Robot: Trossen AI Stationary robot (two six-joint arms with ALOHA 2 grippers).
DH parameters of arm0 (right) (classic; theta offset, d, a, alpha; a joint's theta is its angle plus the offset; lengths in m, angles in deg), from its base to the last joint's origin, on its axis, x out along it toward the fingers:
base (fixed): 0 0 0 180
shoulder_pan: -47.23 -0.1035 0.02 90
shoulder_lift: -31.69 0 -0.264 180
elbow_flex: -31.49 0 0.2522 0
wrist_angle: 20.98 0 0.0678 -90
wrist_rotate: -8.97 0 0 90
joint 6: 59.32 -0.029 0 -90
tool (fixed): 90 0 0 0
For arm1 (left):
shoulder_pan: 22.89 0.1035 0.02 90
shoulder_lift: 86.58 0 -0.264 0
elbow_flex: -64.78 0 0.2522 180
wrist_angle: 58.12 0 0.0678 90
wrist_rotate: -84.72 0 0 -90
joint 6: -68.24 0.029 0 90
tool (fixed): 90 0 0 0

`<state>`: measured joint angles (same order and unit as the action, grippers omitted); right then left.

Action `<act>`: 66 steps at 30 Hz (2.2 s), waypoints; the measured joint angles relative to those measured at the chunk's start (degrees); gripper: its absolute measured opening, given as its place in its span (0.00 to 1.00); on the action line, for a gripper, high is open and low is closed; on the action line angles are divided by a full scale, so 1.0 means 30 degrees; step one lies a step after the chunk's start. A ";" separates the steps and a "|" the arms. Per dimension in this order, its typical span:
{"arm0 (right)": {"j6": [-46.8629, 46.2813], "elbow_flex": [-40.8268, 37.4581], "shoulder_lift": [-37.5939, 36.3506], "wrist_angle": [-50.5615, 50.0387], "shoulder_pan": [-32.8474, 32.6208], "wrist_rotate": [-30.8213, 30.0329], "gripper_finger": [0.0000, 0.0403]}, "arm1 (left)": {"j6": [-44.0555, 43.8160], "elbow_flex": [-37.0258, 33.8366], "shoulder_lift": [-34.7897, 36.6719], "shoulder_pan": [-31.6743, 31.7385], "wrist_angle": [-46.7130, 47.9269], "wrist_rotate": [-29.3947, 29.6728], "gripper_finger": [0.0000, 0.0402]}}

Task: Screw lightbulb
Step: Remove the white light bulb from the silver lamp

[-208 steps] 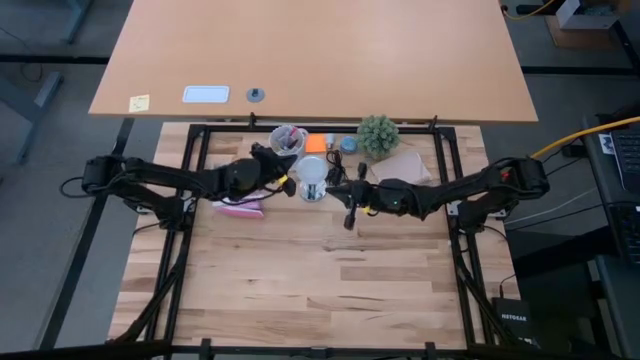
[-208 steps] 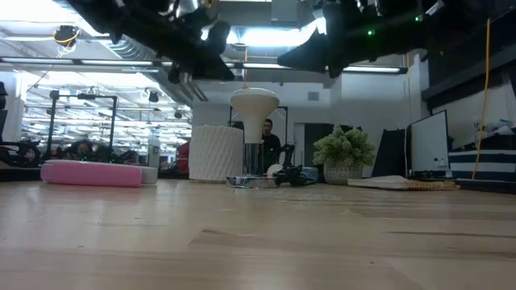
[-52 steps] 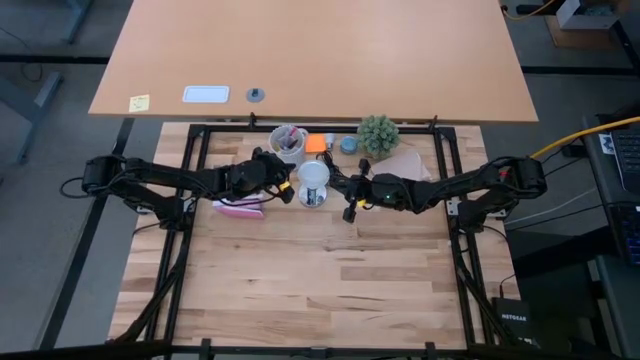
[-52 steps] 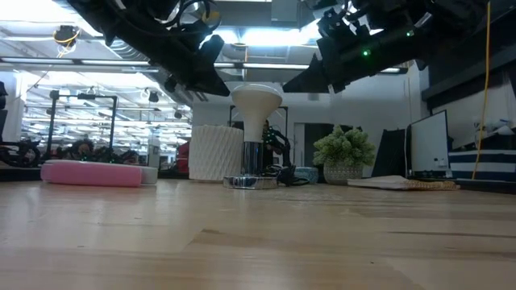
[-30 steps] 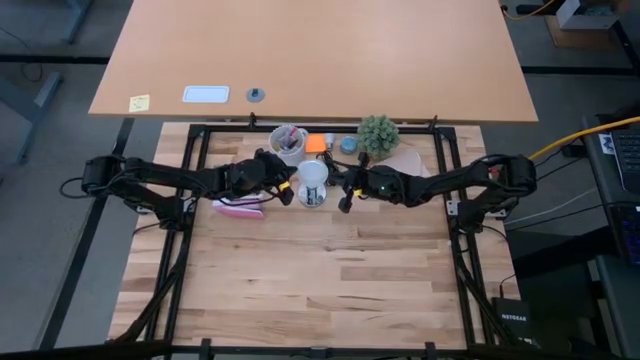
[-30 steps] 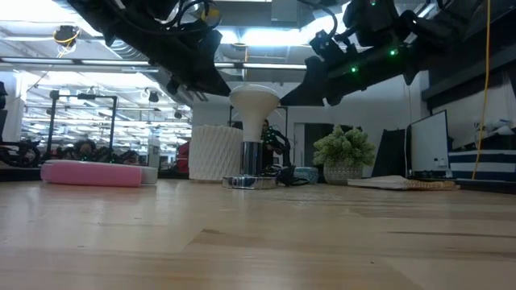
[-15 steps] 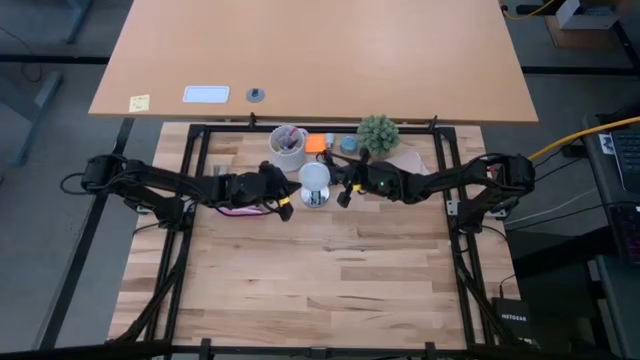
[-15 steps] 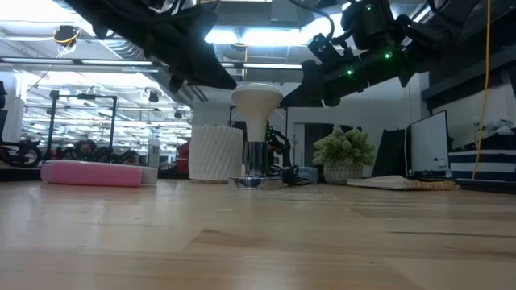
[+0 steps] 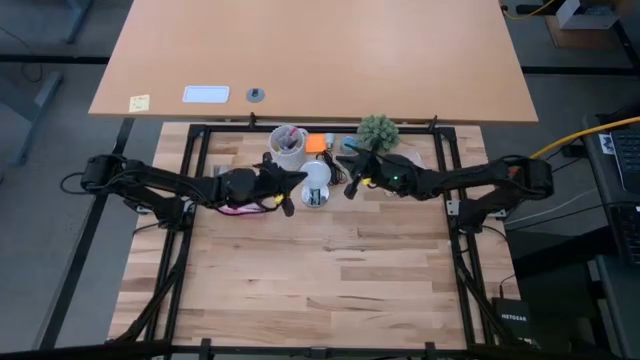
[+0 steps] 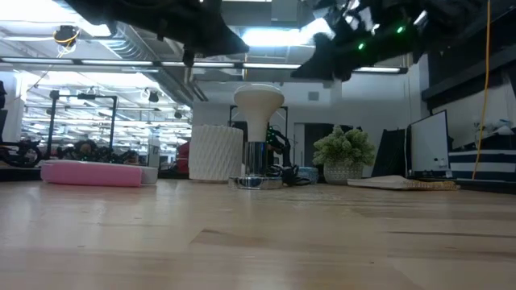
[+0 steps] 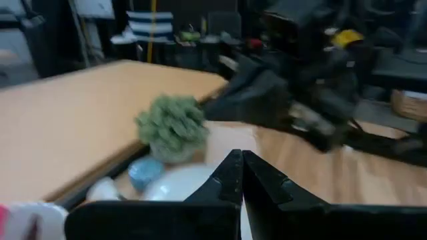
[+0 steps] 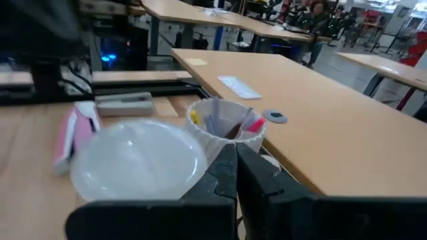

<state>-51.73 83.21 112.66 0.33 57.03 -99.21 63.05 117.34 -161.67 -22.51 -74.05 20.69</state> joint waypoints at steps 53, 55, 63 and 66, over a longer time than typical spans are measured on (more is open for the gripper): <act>-0.1684 0.0007 0.2593 0.0683 -0.1054 -0.1474 0.01 | -0.2256 0.0029 -0.1923 0.0902 0.2003 -0.1268 0.00; -0.1951 0.0007 0.2593 0.0711 -0.0745 -0.1149 0.01 | -0.2270 0.0029 -0.1923 0.0615 0.1991 -0.1175 0.00; -0.1242 0.0007 0.2513 0.1523 -0.0374 -0.0996 0.01 | -0.0947 -0.0080 -0.2025 0.0370 -0.0161 -0.0427 0.00; -0.0289 0.0000 0.1833 0.1372 -0.0494 -0.1504 0.01 | -0.0182 -0.0054 -0.1982 0.0459 -0.1222 0.0424 0.00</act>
<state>-52.60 83.21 118.16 4.44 55.55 -103.72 62.51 117.18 -167.61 -21.13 -77.72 21.96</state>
